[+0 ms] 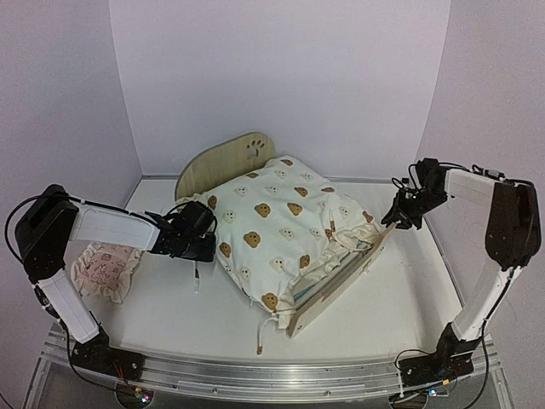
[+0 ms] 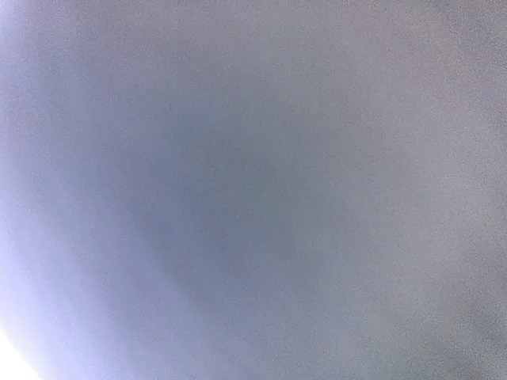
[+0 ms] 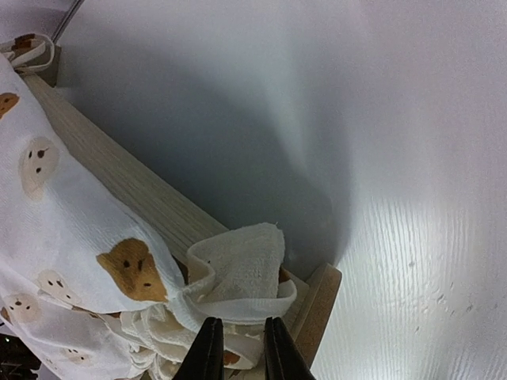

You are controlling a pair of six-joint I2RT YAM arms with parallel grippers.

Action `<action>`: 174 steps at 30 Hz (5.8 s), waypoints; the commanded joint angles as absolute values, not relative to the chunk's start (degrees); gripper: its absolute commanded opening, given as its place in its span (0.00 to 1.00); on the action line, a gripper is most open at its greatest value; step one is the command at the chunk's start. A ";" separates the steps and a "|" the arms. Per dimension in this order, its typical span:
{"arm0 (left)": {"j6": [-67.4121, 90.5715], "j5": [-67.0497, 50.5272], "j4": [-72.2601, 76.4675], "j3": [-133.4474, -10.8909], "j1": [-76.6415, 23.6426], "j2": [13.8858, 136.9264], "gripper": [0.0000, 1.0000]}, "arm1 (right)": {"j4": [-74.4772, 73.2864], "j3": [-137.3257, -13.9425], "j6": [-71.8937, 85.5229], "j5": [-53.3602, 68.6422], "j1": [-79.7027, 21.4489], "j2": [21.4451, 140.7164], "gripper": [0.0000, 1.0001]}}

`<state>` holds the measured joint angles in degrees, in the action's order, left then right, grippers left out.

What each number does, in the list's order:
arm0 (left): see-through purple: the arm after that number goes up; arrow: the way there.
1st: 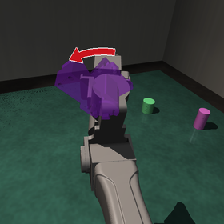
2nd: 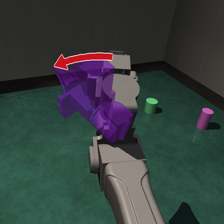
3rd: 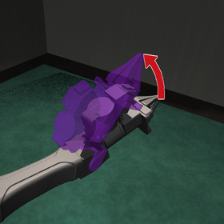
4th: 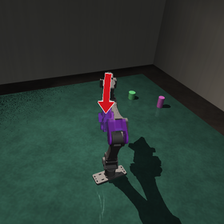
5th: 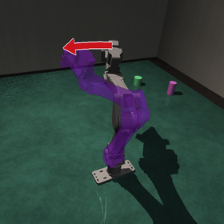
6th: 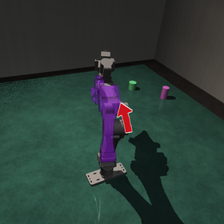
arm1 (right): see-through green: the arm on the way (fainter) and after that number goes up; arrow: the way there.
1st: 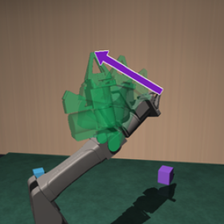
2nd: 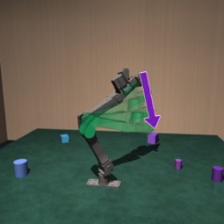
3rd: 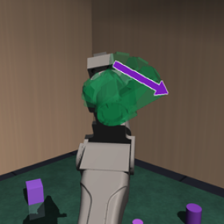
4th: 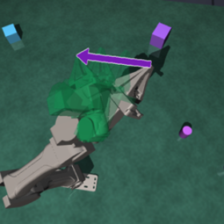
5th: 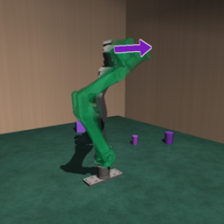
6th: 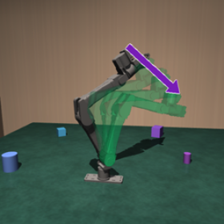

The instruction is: Set up the pet bed

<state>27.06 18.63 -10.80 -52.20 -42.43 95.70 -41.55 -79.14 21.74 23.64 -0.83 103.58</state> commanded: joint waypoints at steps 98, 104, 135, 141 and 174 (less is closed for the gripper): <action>16.17 11.06 -19.79 -76.68 -40.22 109.04 0.49 | -26.41 -54.96 7.76 9.24 -4.60 68.62 0.06; 12.72 9.08 -21.86 -87.12 -40.08 115.26 0.49 | -36.90 -50.64 26.55 6.70 -4.78 60.14 0.03; 12.09 7.11 -32.92 -86.28 -40.08 95.46 0.65 | -47.55 -57.86 31.32 6.47 -5.32 54.96 0.76; 14.02 9.64 -33.50 -76.59 -40.09 85.95 0.80 | -53.45 -70.29 28.09 2.76 -5.29 57.95 0.92; 23.20 3.08 -29.57 -53.49 -40.25 65.54 0.90 | -53.58 -109.78 17.99 -9.35 -62.14 108.60 0.82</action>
